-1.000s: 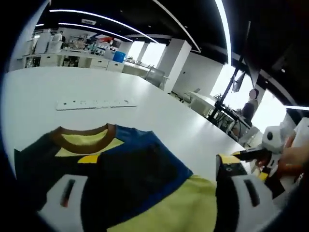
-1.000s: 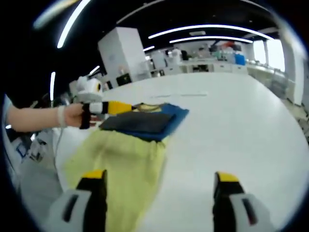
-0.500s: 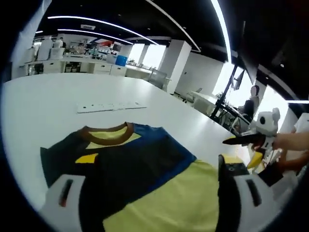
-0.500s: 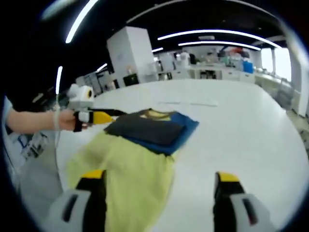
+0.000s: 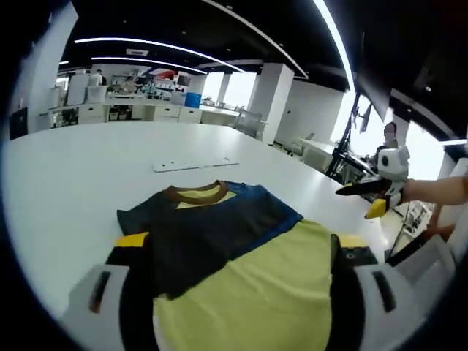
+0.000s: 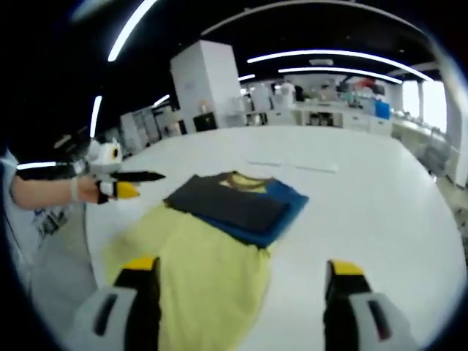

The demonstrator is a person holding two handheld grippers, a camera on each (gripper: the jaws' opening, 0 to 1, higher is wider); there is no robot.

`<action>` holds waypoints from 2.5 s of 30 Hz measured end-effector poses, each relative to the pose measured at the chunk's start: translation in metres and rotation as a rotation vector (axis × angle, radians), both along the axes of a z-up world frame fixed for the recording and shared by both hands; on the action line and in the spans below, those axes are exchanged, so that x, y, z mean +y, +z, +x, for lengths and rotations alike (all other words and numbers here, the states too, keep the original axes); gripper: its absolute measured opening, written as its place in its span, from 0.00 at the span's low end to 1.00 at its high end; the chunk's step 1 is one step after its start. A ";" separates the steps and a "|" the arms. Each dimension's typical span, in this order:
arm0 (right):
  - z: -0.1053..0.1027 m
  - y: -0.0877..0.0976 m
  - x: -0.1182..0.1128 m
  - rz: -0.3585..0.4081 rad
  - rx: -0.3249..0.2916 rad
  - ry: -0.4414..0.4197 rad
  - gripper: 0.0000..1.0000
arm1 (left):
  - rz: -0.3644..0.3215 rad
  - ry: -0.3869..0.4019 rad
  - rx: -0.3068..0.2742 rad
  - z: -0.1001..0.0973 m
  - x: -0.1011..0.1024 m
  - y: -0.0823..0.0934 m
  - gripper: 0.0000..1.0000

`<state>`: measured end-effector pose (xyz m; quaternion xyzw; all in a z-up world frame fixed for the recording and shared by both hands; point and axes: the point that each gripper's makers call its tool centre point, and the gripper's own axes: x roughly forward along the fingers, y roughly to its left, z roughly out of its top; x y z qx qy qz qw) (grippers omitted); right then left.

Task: Fold the garment on the visible template until the final outline fits inside the template.

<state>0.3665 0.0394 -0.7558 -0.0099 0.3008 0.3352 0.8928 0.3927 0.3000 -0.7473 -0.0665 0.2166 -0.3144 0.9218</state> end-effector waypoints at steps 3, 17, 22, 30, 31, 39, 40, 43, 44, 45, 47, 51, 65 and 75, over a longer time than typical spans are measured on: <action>0.000 0.002 0.001 -0.004 -0.003 0.007 0.93 | 0.020 -0.001 -0.001 -0.010 0.015 0.000 0.98; -0.010 0.005 0.001 -0.028 -0.009 0.026 0.94 | 0.037 0.041 0.012 -0.054 0.061 0.005 0.97; -0.015 0.003 0.000 -0.018 -0.010 0.016 0.94 | 0.048 0.040 0.031 -0.064 0.066 0.000 0.94; -0.032 -0.011 -0.004 -0.028 0.026 0.023 0.93 | 0.074 0.024 0.080 -0.090 0.074 -0.011 0.92; -0.034 -0.013 -0.005 -0.032 0.027 0.024 0.93 | 0.081 0.023 0.086 -0.092 0.076 -0.014 0.92; -0.049 -0.020 -0.016 -0.038 0.048 0.009 0.93 | 0.107 -0.008 0.119 -0.118 0.073 -0.024 0.91; -0.050 -0.021 -0.017 -0.037 0.051 0.007 0.93 | 0.109 -0.010 0.122 -0.120 0.073 -0.024 0.90; -0.055 -0.024 -0.019 -0.038 0.060 0.003 0.92 | 0.110 -0.027 0.134 -0.128 0.071 -0.027 0.90; -0.056 -0.026 -0.020 -0.037 0.064 0.003 0.91 | 0.113 -0.030 0.138 -0.130 0.070 -0.028 0.90; -0.057 -0.026 -0.021 -0.035 0.067 0.004 0.91 | 0.115 -0.031 0.140 -0.132 0.070 -0.029 0.90; -0.063 -0.028 -0.019 -0.035 0.077 0.006 0.90 | 0.114 -0.033 0.149 -0.137 0.069 -0.031 0.89; -0.072 -0.033 -0.019 -0.040 0.096 0.018 0.89 | 0.123 -0.053 0.178 -0.150 0.066 -0.036 0.85; -0.110 -0.061 -0.026 -0.048 0.200 0.031 0.67 | 0.096 -0.040 0.268 -0.183 0.072 -0.058 0.71; -0.130 -0.073 -0.028 -0.036 0.273 0.039 0.48 | 0.077 -0.049 0.344 -0.199 0.071 -0.072 0.51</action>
